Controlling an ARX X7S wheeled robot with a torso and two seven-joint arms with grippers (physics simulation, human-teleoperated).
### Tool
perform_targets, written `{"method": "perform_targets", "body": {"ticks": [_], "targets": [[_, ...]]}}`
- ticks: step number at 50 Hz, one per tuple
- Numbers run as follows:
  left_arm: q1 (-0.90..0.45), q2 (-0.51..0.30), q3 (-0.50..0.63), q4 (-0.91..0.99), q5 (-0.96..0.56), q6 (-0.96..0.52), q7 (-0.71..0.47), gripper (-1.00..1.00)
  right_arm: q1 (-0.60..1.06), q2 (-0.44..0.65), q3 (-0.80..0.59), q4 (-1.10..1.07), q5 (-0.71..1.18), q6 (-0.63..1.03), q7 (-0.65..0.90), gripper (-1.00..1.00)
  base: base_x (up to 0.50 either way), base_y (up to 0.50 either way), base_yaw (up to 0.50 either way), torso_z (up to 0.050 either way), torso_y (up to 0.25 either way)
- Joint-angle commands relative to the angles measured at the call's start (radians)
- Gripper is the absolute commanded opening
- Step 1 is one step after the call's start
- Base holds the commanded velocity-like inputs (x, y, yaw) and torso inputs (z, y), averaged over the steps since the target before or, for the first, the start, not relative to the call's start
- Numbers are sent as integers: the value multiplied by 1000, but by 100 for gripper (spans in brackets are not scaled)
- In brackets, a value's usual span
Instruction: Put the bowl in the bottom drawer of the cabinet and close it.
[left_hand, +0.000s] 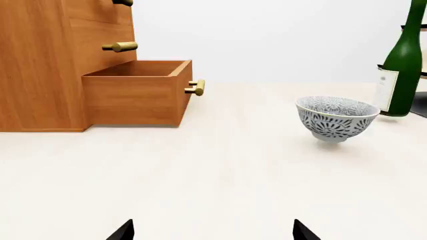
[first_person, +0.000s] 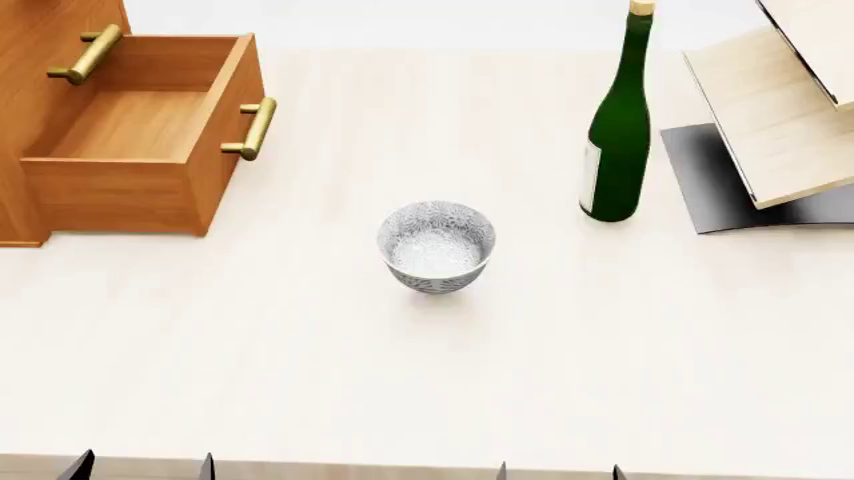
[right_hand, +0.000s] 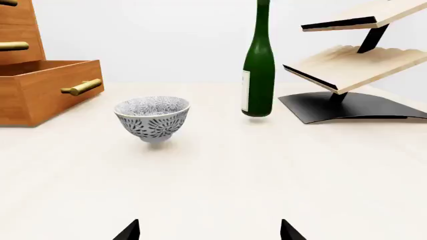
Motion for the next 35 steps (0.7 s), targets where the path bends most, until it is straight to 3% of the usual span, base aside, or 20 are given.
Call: {"method": "perform_targets", "body": {"ticks": [1, 15, 26, 31, 35], "targets": [[2, -16, 17, 1, -16, -3, -20, 100, 2, 16, -24, 0, 10, 9, 19, 100, 0, 0, 0, 0, 0], [11, -50, 53, 22, -64, -22, -65, 100, -5, 52, -67, -15, 47, 8, 64, 100, 0, 0, 0, 0, 0], [120, -85, 55, 350, -97, -182, -111, 100, -17, 70, -80, -94, 86, 84, 81, 100, 0, 0, 0, 0, 0], [214, -101, 50, 451, -89, -164, -131, 100, -13, 80, -84, -144, 105, 161, 85, 100, 0, 0, 0, 0, 0], [312, -112, 57, 499, -77, -101, -139, 100, 7, 106, -73, -306, 122, 311, 105, 100, 0, 0, 0, 0, 0]]}}
